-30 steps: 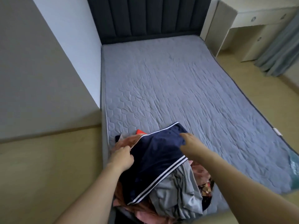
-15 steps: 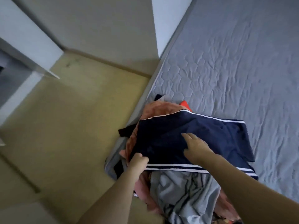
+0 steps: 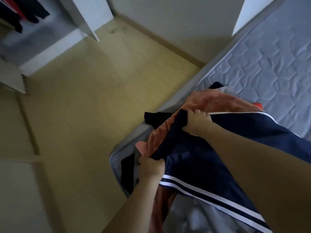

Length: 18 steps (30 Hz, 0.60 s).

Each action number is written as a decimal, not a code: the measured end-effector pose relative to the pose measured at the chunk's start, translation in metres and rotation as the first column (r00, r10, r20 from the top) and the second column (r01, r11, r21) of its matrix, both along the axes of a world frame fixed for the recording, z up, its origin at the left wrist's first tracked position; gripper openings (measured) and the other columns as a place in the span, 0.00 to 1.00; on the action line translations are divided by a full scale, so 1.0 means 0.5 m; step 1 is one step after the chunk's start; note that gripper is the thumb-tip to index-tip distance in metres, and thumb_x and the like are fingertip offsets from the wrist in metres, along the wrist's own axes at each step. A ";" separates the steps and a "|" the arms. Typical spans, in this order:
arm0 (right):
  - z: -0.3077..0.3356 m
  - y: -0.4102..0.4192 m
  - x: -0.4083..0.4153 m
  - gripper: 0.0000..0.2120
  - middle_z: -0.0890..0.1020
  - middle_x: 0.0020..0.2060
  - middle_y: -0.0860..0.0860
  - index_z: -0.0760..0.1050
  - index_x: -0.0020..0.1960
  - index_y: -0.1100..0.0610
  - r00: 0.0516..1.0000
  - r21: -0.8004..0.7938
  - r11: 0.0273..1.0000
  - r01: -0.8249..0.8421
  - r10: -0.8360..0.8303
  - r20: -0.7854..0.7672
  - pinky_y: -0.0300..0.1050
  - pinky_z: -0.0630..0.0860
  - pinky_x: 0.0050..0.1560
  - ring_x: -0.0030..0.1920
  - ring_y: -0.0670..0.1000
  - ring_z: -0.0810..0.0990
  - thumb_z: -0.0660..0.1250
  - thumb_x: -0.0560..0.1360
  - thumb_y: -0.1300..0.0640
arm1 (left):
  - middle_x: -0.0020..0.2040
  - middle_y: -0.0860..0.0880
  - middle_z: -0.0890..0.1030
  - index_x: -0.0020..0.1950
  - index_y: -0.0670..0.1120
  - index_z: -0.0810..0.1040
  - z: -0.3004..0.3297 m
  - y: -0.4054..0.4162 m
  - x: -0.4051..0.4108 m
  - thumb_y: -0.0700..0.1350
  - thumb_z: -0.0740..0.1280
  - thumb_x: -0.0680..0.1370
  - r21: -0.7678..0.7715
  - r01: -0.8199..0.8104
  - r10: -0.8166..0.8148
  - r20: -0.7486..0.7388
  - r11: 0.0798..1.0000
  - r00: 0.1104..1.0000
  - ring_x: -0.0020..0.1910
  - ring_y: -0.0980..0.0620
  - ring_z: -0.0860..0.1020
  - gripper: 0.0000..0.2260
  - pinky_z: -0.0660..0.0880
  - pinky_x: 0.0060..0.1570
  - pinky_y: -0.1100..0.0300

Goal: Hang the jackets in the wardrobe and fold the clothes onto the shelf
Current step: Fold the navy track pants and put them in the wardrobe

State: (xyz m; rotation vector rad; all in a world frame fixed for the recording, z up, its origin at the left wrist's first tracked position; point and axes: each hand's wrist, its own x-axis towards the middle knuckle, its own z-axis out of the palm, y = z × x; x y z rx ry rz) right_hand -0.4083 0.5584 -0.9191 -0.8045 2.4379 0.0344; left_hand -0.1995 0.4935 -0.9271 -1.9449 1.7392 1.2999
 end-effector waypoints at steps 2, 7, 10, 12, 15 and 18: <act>0.001 -0.026 0.007 0.28 0.71 0.66 0.59 0.62 0.71 0.59 0.997 0.035 0.999 0.016 -0.013 -0.071 0.53 0.65 0.66 0.66 0.61 0.70 0.65 0.75 0.50 | 0.61 0.37 0.77 0.68 0.37 0.62 0.010 0.007 -0.001 0.44 0.70 0.70 -0.060 0.078 -0.076 0.042 0.995 0.996 0.57 0.37 0.78 0.30 0.79 0.54 0.46; 0.090 -0.012 0.028 0.22 0.72 0.67 0.55 0.66 0.71 0.54 0.996 0.172 0.982 -0.083 0.076 0.049 0.54 0.70 0.64 0.66 0.61 0.72 0.62 0.78 0.55 | 0.48 0.41 0.81 0.62 0.37 0.74 0.137 0.031 0.006 0.38 0.64 0.73 -0.014 0.096 -0.097 -0.034 0.995 0.995 0.44 0.41 0.81 0.18 0.82 0.44 0.50; 0.171 0.049 0.043 0.35 0.58 0.71 0.57 0.54 0.76 0.50 0.986 0.053 0.986 -0.157 0.153 0.067 0.60 0.68 0.66 0.69 0.63 0.65 0.67 0.74 0.58 | 0.50 0.39 0.80 0.48 0.42 0.75 0.297 0.040 -0.003 0.36 0.60 0.71 -0.125 0.255 -0.278 -0.222 0.959 0.935 0.47 0.40 0.79 0.08 0.76 0.40 0.55; 0.259 0.078 0.044 0.47 0.44 0.76 0.51 0.41 0.77 0.41 0.938 -0.027 0.937 -0.347 0.347 -0.015 0.62 0.61 0.69 0.75 0.60 0.52 0.70 0.73 0.56 | 0.41 0.46 0.78 0.41 0.47 0.72 0.417 0.042 0.000 0.36 0.58 0.69 -0.232 0.458 -0.512 -0.311 0.858 0.801 0.42 0.44 0.76 0.08 0.68 0.36 0.56; 0.432 0.080 0.038 0.45 0.36 0.77 0.46 0.45 0.76 0.38 0.751 -0.017 0.755 -0.656 0.650 -0.121 0.60 0.49 0.74 0.77 0.53 0.43 0.71 0.72 0.53 | 0.33 0.52 0.69 0.37 0.49 0.65 0.614 0.059 0.027 0.36 0.58 0.67 -0.449 0.700 -0.831 -0.264 0.555 0.490 0.32 0.54 0.67 0.08 0.63 0.36 0.55; 0.632 0.098 0.052 0.24 0.63 0.74 0.48 0.71 0.68 0.46 0.596 0.039 0.615 -0.787 0.776 -0.208 0.52 0.50 0.75 0.75 0.50 0.59 0.68 0.73 0.48 | 0.32 0.57 0.71 0.33 0.56 0.65 0.793 0.095 0.066 0.34 0.60 0.67 -0.642 0.646 -0.906 -0.214 0.413 0.366 0.32 0.53 0.67 0.15 0.60 0.31 0.67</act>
